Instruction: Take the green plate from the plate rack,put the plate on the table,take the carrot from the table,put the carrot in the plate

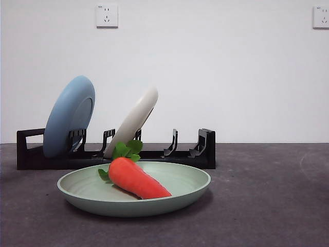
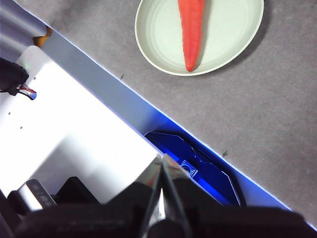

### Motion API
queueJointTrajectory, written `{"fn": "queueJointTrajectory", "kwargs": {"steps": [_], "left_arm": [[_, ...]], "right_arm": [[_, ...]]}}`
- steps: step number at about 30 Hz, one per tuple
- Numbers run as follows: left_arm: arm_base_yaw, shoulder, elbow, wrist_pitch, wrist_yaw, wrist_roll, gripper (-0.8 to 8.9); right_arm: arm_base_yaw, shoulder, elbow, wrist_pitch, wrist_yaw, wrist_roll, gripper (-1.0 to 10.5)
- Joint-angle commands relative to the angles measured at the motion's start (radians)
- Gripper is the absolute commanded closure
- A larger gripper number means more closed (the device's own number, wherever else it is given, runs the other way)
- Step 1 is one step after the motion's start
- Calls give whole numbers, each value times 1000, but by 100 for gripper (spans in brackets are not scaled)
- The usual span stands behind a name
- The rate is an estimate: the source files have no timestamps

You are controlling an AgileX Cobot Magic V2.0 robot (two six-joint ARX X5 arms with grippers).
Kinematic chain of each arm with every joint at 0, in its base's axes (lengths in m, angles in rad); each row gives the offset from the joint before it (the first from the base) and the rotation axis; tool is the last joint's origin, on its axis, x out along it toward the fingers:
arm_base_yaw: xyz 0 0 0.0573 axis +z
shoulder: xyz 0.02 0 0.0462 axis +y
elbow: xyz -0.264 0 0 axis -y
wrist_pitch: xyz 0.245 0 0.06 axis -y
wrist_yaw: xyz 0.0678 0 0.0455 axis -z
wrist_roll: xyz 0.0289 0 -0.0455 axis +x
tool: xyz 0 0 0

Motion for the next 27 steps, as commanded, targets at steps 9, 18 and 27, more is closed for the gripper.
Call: {"fn": "queueJointTrajectory", "kwargs": {"steps": [9, 18, 27], "left_arm": [[62, -212, -507, 185, 11, -98, 816], [62, -336, -760, 244, 11, -173, 816], [62, -405, -801, 163, 13, -177, 816]], "right_arm": [[1, -2, -1, 2, 3, -5, 945], [1, -2, -1, 2, 3, -5, 945], [1, -2, -1, 2, 3, -5, 945]]}}
